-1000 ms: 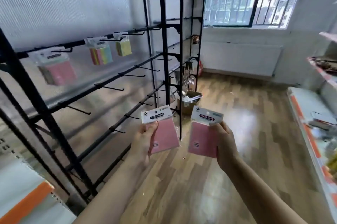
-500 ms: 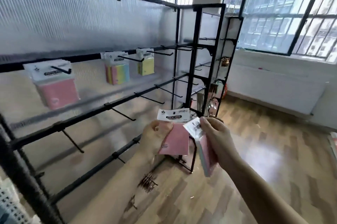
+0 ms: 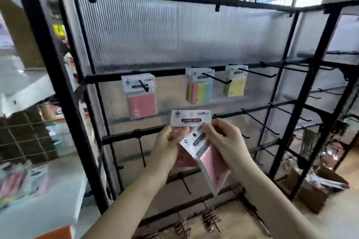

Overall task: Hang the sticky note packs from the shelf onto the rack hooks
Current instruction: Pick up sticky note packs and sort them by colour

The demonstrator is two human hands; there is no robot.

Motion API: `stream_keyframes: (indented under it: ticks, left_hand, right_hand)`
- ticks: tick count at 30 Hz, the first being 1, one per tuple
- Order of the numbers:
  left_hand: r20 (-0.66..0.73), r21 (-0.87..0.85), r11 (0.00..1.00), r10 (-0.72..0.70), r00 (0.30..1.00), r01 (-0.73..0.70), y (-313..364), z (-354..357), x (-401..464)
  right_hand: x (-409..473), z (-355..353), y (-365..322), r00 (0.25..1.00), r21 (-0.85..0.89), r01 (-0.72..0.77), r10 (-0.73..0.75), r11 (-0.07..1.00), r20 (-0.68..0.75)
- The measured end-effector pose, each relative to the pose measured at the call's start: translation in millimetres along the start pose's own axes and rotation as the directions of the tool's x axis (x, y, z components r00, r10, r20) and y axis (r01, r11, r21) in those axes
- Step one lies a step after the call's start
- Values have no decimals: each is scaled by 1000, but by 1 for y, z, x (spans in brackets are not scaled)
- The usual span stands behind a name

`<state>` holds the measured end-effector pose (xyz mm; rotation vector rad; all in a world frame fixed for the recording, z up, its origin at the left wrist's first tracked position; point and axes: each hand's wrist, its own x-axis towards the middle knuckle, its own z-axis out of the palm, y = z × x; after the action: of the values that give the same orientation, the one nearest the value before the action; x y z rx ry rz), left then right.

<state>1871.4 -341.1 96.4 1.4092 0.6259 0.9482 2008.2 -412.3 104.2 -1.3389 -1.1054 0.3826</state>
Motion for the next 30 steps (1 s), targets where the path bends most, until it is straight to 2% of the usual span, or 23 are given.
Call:
stream_keyframes:
  ticks: [5, 9, 16, 25, 28, 30]
  left_hand:
    - [-275, 12, 987, 157, 948, -160, 29, -15, 4]
    - [-396, 16, 969, 233, 888, -247, 45, -24, 10]
    - [-488, 22, 956, 266, 831, -293, 62, -36, 25]
    - [-515, 72, 958, 275, 812, -278, 46, -44, 42]
    - [-553, 189, 941, 338, 762, -280, 41, -48, 52]
    - [-609, 268, 938, 342, 715, -221, 37, -55, 62]
  right_hand:
    - [37, 28, -14, 980, 60, 123, -131, 991, 149]
    - [56, 49, -22, 958, 136, 156, -183, 978, 221]
    - [79, 76, -29, 946, 212, 149, -202, 966, 252]
    - [96, 87, -9, 946, 179, 156, -200, 971, 256]
    - [102, 92, -1, 958, 144, 174, -201, 974, 205]
    - [109, 94, 4, 974, 123, 149, -167, 981, 152]
